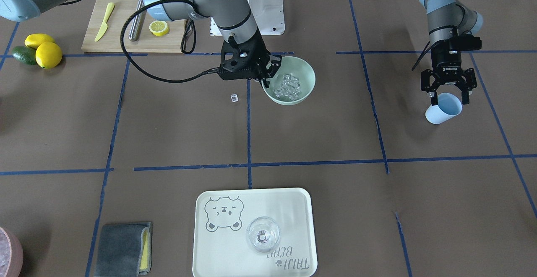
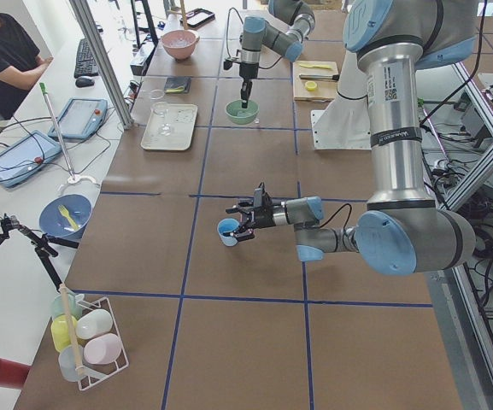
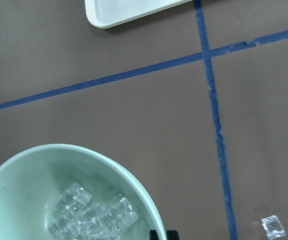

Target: Pour ice into bowl

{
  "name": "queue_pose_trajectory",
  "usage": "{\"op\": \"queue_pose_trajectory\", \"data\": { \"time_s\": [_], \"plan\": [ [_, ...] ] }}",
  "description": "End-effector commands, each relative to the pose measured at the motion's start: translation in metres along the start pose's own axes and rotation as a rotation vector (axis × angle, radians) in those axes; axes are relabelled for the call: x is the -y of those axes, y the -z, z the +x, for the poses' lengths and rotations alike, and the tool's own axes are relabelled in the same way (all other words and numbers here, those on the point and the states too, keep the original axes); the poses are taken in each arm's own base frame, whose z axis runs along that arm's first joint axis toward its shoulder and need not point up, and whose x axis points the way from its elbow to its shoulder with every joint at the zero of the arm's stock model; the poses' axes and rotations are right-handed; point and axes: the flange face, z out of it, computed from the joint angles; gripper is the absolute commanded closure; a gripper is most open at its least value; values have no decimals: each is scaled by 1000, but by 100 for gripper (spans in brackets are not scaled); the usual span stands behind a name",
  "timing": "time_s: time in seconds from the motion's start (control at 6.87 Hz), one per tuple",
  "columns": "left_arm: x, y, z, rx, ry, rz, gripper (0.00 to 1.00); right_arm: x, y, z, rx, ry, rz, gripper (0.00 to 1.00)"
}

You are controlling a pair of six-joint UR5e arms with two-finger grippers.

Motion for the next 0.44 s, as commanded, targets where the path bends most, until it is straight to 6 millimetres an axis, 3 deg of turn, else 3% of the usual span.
{"op": "queue_pose_trajectory", "data": {
  "time_s": [0.0, 0.29],
  "plan": [
    [30, 5, 12, -26, -29, 5, 0, -2, 21, 63, -21, -13, 33, 100],
    [74, -14, -6, -31, -140, -20, 0, -9, 41, 134, -36, 41, 47, 100]
  ]
}}
